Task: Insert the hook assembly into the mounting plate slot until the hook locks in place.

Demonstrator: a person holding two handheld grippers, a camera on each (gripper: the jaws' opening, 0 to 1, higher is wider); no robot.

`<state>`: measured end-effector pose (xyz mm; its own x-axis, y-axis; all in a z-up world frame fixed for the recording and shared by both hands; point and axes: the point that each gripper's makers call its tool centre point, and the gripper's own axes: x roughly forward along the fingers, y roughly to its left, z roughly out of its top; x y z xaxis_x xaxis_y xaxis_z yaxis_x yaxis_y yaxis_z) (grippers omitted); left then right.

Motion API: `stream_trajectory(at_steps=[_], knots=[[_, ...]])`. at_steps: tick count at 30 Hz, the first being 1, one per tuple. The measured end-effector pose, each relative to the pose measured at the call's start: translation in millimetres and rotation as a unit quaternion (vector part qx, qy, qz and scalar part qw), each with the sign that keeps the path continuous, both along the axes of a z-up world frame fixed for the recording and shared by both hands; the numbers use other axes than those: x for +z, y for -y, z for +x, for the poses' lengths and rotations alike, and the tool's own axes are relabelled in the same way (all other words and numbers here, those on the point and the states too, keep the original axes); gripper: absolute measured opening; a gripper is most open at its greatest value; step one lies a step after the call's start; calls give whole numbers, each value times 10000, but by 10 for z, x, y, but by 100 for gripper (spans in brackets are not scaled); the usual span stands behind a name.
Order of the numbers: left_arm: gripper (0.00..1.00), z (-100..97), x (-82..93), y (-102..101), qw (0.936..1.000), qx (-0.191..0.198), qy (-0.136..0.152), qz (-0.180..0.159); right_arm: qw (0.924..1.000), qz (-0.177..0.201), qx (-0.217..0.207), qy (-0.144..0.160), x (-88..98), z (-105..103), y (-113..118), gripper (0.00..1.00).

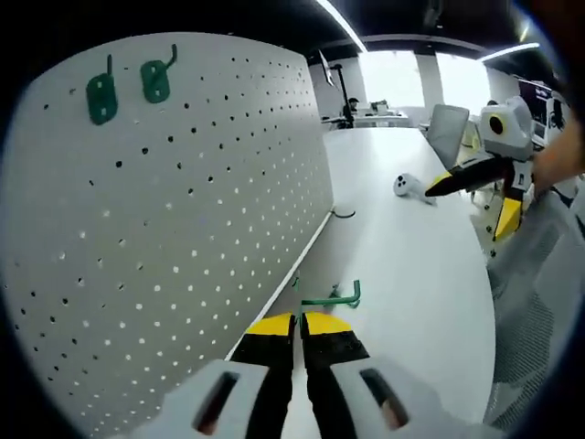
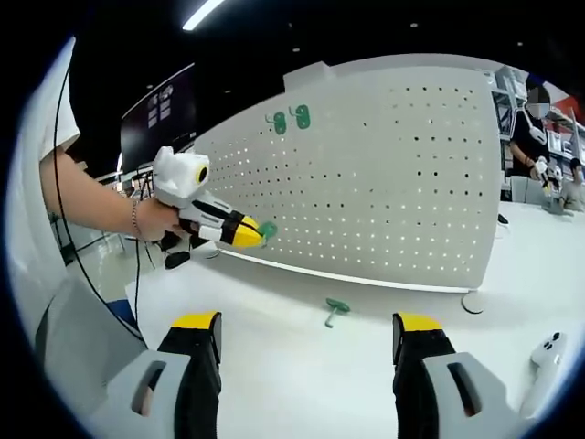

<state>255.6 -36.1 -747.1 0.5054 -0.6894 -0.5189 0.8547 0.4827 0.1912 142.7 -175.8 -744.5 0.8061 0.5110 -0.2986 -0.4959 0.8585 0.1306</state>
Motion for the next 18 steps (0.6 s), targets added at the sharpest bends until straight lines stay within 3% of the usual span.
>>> stream_trajectory(at_steps=[12,14,18], knots=[[2,-104,185,-115,9983,261,170,-497,10000,-24,50,-13,-7,-13,-14,74],[2,-119,272,-126,9958,409,190,-798,10000,-28,58,-16,-8,-16,-17,74],[2,-182,357,-182,9934,486,339,-979,10000,-32,67,-27,-14,-18,-19,74]])
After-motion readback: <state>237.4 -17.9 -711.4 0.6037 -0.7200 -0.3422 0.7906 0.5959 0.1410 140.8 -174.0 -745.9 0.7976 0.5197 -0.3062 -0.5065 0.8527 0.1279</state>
